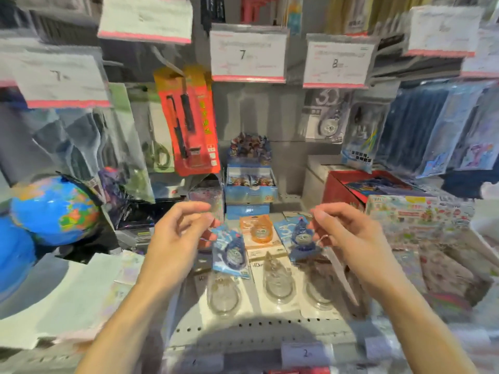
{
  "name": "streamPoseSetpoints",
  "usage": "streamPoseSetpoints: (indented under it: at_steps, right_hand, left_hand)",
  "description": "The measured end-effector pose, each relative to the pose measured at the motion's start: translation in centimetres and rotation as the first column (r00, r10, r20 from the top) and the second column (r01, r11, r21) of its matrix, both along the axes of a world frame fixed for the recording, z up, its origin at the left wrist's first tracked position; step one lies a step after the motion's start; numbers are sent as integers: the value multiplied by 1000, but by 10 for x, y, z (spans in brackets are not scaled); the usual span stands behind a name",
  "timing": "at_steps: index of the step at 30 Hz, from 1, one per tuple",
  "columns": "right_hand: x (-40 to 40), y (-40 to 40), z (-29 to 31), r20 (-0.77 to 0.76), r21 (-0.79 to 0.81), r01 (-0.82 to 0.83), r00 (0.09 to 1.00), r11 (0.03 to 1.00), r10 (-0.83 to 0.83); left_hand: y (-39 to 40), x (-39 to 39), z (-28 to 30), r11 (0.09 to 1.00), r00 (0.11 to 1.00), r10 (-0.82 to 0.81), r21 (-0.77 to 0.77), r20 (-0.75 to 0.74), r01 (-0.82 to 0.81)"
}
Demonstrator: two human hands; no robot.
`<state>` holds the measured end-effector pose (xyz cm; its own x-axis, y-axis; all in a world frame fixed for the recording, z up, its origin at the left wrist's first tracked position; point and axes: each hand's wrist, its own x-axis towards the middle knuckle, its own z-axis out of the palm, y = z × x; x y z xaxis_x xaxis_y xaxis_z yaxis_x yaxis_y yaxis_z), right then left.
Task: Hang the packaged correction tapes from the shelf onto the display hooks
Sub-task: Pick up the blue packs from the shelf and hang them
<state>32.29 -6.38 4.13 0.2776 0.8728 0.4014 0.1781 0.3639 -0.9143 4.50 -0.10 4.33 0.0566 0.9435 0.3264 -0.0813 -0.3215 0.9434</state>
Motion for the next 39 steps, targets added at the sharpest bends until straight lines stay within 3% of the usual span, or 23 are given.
streamPoseSetpoints:
  at_steps: [3, 5, 6, 9, 13, 15, 18, 21, 24, 27, 32, 39]
  right_hand:
    - [-8, 18, -16, 49, -70, 4, 999, 998, 0]
    - [-10, 32, -27, 120, -118, 17, 993, 993, -3]
    - [-10, 39, -34, 147, -135, 40, 989, 990, -20]
    - [-10, 59, -52, 289, -182, 121, 955, 976, -64]
    - [-23, 84, -64, 511, -249, 142, 859, 958, 6]
    - [-31, 94, -65, 649, -239, 148, 760, 960, 45]
    - [-37, 101, -68, 794, -242, 127, 596, 962, 121]
    - [-35, 102, -73, 835, -285, 109, 516, 952, 191]
    - [-32, 104, -75, 796, -267, 85, 581, 960, 170]
    - [-28, 110, -72, 756, -141, 116, 653, 983, 31]
    - [-25, 117, -74, 816, -215, 131, 569, 968, 104]
    - [-25, 107, -69, 741, -266, 102, 657, 959, 136]
  left_hand:
    - [19, -7, -12, 999, 990, -12, -52, -139, 5]
    - [33, -5, -21, 997, 952, -4, -69, -307, -19]
    - [40, -3, -26, 998, 906, 6, -52, -422, -31]
    - [54, 3, -35, 999, 663, 53, 40, -747, -35]
    - [70, 12, -45, 997, 415, -31, -56, -909, -49]
    - [77, 14, -48, 992, 377, -65, -100, -924, -73]
    - [81, 15, -48, 989, 455, -65, -119, -888, -92]
    - [80, 17, -43, 982, 507, -78, -154, -858, -110]
    - [80, 18, -43, 974, 551, -122, -207, -826, -94]
    - [80, 17, -43, 957, 662, -165, -280, -732, -72]
    - [81, 16, -46, 948, 793, -155, -316, -589, -48]
    - [80, 13, -42, 972, 877, -118, -236, -466, 5]
